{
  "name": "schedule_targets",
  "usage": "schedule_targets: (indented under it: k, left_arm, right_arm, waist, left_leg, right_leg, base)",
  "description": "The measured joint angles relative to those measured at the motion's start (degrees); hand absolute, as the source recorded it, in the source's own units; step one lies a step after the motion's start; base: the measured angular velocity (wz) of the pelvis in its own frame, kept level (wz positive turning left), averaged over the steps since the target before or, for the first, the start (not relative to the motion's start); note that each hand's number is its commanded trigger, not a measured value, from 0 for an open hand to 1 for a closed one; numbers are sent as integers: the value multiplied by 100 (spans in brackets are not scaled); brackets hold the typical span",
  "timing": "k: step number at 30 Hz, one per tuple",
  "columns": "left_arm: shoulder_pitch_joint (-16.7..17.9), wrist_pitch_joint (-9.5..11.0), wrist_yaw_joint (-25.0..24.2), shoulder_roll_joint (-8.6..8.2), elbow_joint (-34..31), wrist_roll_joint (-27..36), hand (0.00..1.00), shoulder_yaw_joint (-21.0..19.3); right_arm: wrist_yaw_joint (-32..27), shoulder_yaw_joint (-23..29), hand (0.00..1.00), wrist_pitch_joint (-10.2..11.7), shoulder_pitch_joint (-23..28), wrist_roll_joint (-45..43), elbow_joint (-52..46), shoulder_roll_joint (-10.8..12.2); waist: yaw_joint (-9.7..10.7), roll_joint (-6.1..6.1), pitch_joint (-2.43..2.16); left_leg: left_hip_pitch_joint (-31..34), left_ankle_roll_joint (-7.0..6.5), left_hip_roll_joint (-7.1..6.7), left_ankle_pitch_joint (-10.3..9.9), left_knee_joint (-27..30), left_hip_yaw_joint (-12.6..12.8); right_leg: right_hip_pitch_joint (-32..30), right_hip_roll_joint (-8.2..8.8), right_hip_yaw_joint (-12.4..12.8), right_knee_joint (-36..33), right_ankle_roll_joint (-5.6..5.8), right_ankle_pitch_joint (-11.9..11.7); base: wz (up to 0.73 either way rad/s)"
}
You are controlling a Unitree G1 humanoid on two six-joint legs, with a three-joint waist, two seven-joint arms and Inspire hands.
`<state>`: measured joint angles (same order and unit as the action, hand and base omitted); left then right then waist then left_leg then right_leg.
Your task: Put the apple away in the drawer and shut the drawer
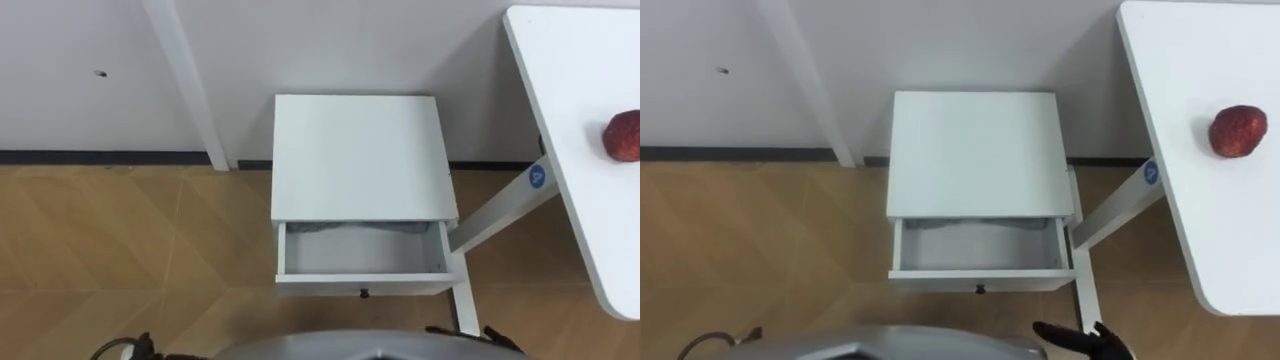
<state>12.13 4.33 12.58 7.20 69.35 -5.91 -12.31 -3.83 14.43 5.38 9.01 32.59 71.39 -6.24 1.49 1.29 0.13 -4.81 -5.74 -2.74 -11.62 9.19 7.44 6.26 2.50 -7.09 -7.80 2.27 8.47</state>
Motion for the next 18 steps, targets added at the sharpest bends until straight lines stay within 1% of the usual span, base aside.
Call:
schedule_targets:
  k: [2, 3, 5, 8, 10, 12, 14, 17, 18]
  left_arm:
    - [84, 13, 131, 8, 4, 119, 0, -116]
    - [103, 21, 151, 8, 3, 136, 0, -132]
    - [146, 28, 160, 17, 4, 126, 0, -354]
    - [209, 27, 183, 80, -29, 127, 0, -454]
    - [225, 27, 186, 113, -82, 132, 0, -454]
    - [219, 23, 192, 129, -125, 127, 0, -457]
    - [211, -30, 186, 129, -180, 120, 0, -454]
    - [221, -90, 164, 135, -252, 35, 0, -452]
    - [218, -107, 162, 141, -258, 4, 0, -452]
  right_arm:
    - [-193, 531, 0, 14, -4, 792, -13, -19]
    - [-238, 670, 0, 15, 7, 1037, -18, -21]
    - [-371, 1302, 0, 15, -35, 2154, -75, -27]
    - [-627, 1690, 0, 27, 38, 3081, -230, -90]
    - [-774, 1872, 0, 39, 32, 3451, -324, -125]
    - [-960, 2058, 0, 42, 24, 3722, -430, -137]
    - [-1268, 2211, 0, 61, -19, 4004, -552, -140]
    - [-1721, 2375, 0, 118, -101, 4178, -975, -139]
    - [-1773, 2404, 0, 141, -126, 4204, -1041, -141]
  waist:
    - [107, -13, 4]
    - [144, -15, 5]
    - [278, -15, 4]
    - [313, -8, 8]
    - [341, -5, 7]
    - [347, 8, 2]
    - [347, 24, -17]
    - [354, 19, -17]
    - [354, 22, -17]
  left_leg:
    - [3, 0, -2, 0, 8, 1]
    - [4, 0, -3, 0, 7, 0]
    - [7, 1, -1, -1, -19, -5]
    - [9, 2, -1, -1, -13, 8]
    - [13, 3, -5, -2, -12, 24]
    - [13, 2, -5, -2, -1, 40]
    - [12, 1, -3, -3, 13, 42]
    - [37, 0, -2, -2, 37, 41]
    - [40, 0, -2, -3, 41, 40]
  right_leg:
    - [26, 2, -13, 2, 0, 0]
    - [25, 2, -23, 0, 0, 0]
    - [20, 4, -32, -29, -3, 7]
    - [-35, 5, 2, -108, -6, 28]
    - [-41, 2, 74, -108, -6, 28]
    - [-38, 2, 91, -110, -6, 28]
    - [-43, 1, 101, -136, -6, 28]
    - [-130, 3, 101, -204, -6, 29]
    - [-131, 3, 96, -203, -6, 29]
  base:
    - [0]
    - [0]
    - [0]
    - [-4]
    - [-8]
    - [-3]
    - [0]
    - [0]
    - [0]
